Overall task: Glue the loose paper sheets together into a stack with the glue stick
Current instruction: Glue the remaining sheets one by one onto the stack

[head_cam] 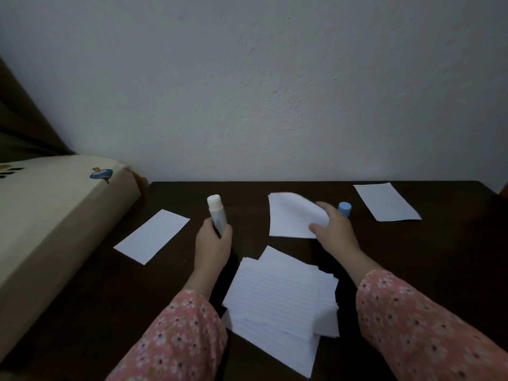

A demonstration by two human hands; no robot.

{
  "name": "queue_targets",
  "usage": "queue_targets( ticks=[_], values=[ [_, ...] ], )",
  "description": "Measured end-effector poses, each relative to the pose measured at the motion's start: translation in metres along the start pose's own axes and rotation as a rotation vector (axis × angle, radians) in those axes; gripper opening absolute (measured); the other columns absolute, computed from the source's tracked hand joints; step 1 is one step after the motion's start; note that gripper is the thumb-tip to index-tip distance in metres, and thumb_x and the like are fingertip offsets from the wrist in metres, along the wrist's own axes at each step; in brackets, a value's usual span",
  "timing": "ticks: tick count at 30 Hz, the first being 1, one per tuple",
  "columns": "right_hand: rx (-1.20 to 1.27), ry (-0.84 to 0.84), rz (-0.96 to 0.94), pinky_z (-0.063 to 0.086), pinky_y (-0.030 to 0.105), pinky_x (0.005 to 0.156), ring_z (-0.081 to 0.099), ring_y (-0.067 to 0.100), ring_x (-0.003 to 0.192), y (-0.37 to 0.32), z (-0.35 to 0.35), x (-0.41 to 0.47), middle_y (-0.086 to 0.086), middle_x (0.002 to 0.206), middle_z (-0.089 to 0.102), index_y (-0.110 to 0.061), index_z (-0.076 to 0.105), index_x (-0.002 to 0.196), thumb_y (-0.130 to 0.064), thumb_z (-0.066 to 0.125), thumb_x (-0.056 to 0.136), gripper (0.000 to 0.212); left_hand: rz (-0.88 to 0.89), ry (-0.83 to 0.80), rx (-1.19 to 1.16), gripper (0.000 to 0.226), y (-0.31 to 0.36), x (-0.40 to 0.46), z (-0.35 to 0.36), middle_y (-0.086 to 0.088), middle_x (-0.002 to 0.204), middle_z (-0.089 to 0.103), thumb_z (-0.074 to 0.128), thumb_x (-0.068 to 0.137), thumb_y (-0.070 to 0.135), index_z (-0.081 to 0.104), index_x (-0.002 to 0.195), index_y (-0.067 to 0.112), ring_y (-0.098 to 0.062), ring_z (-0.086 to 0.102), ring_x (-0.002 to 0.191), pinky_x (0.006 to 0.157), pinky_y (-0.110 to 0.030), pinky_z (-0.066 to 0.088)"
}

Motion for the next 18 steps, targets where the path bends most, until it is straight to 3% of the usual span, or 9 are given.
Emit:
queue_targets(
  ticks=[3,5,7,11,13,16,18],
  values=[
    [0.207,0.022,-0.041,0.043,0.03,0.091,0.047,0.014,0.113,-0.022,-0.001,-0.009,0.0,0.13,0.051,-0.023,0.046,0.139,-0.011,0.066,0.089,0.054,-0.007,0.055,0.097,0.028,-0.01,-0.002,-0.013,-0.007,0.112,0.055,0.047,0.096,0.031,0.046,0.118,0.014,-0.019,0.054,0.098,0.088,-0.043,0.049],
    [0.322,-0.049,-0.049,0.042,0.028,0.088,0.046,0.01,0.108,-0.036,0.005,-0.019,-0.003,0.123,0.052,-0.021,0.049,0.137,-0.012,0.068,0.087,0.054,-0.003,0.111,0.187,0.023,-0.012,-0.004,-0.026,-0.007,0.108,0.054,0.048,0.095,0.033,0.045,0.109,0.016,-0.018,0.05,0.096,0.094,-0.047,0.043],
    [0.34,-0.206,-0.035,0.044,0.027,0.085,0.05,0.011,0.104,-0.048,0.019,-0.034,-0.005,0.118,0.054,-0.021,0.05,0.135,-0.013,0.07,0.086,0.054,-0.01,0.152,0.278,0.031,-0.012,-0.005,-0.039,-0.006,0.105,0.054,0.056,0.09,0.041,0.046,0.105,0.017,-0.022,0.051,0.1,0.096,-0.047,0.039],
    [0.145,-0.526,0.048,0.041,0.019,0.061,0.051,0.005,0.089,-0.052,0.052,-0.067,-0.008,0.112,0.053,-0.025,0.05,0.135,-0.011,0.071,0.084,0.057,-0.099,0.184,0.443,0.04,-0.024,0.0,-0.064,-0.007,0.11,0.053,0.064,0.084,0.042,0.05,0.108,0.013,-0.028,0.046,0.113,0.1,-0.051,0.031],
    [0.037,-0.526,0.071,0.046,0.022,0.066,0.052,0.009,0.098,-0.045,0.057,-0.073,-0.004,0.125,0.052,-0.026,0.047,0.138,-0.011,0.073,0.082,0.064,-0.189,0.161,0.449,0.041,-0.037,0.005,-0.074,-0.009,0.113,0.052,0.065,0.085,0.041,0.049,0.11,0.012,-0.03,0.043,0.117,0.103,-0.052,0.027],
    [-0.251,-0.471,0.053,0.047,0.027,0.077,0.047,0.021,0.119,-0.037,0.059,-0.081,0.001,0.145,0.036,-0.032,0.035,0.146,-0.018,0.076,0.08,0.079,-0.287,0.093,0.467,0.045,-0.057,0.012,-0.084,-0.012,0.114,0.053,0.061,0.086,0.042,0.046,0.116,0.012,-0.031,0.046,0.114,0.101,-0.048,0.027],
    [-0.425,-0.432,0.009,0.047,0.034,0.092,0.038,0.023,0.129,-0.037,0.06,-0.082,0.0,0.149,0.026,-0.033,0.031,0.148,-0.026,0.075,0.08,0.081,-0.297,0.067,0.473,0.045,-0.061,0.015,-0.086,-0.011,0.11,0.055,0.059,0.087,0.042,0.045,0.117,0.012,-0.029,0.052,0.107,0.099,-0.046,0.029]
  ],
)
Point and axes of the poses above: each hand's wrist, its own x-axis towards the middle knuckle, its own z-axis out of the palm, y = z × x, the point moved 8 cm from there along x, towards the middle knuckle
